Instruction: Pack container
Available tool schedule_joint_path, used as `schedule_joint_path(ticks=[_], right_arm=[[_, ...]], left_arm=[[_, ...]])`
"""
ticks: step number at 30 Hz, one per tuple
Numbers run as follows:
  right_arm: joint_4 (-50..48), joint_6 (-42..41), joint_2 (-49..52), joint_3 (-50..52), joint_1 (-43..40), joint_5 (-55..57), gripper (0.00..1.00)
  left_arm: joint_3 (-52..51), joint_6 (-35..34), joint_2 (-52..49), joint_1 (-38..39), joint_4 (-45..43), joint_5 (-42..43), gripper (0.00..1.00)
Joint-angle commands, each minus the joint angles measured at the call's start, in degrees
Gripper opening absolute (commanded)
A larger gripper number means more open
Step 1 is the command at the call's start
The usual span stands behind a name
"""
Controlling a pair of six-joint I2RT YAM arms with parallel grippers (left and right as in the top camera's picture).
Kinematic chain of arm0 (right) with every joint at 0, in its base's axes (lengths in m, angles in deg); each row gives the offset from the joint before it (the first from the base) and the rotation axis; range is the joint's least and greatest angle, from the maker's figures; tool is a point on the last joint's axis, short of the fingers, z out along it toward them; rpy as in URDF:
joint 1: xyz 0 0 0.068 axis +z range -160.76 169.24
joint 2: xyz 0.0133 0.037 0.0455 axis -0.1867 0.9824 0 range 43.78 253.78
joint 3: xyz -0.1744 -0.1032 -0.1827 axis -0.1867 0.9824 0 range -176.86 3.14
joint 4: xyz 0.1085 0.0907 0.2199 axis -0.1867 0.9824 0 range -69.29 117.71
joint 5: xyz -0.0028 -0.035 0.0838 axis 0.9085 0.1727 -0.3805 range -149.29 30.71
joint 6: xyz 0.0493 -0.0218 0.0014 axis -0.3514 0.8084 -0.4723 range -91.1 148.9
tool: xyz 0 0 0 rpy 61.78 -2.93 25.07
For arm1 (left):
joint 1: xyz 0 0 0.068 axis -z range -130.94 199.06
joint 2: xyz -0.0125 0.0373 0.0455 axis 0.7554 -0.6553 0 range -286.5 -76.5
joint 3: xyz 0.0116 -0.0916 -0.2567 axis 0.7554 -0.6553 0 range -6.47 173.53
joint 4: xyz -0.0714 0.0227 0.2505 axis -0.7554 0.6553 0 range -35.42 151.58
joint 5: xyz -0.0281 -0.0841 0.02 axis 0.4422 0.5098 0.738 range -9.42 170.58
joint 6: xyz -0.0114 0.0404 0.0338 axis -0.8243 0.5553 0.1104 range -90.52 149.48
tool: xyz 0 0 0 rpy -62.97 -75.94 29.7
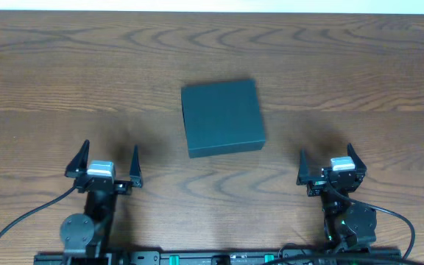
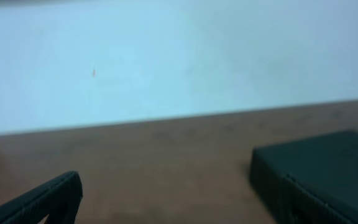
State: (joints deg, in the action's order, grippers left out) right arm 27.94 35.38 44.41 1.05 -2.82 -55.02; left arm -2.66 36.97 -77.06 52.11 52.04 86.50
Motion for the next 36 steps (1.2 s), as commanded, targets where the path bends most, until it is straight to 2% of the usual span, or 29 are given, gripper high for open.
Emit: schedule_joint_path(ticks=[1,4,12,36], right_arm=[[-0.02,-0.22,-0.35,0.26,-0.46,-0.42,0.99],[-0.02,-0.22,-0.35,0.26,-0.46,-0.42,0.99],[-0.02,-0.22,-0.35,0.26,-0.46,-0.42,0.99],[-0.02,-0.2,-0.33,0.26,-0.46,-0.42,0.99]], left_arm=[[-3.69,-1.2,0.46,-0.35,-1.07,-2.89,0.99],[-3.58,-2.16,0.46,-0.02,6.03,-2.05,0.99],[-3.58,-11.06,0.33,1.01,6.36,-1.9,0.99],[-3.58,-11.02,0.33,1.01,6.36,-1.92,0.99]])
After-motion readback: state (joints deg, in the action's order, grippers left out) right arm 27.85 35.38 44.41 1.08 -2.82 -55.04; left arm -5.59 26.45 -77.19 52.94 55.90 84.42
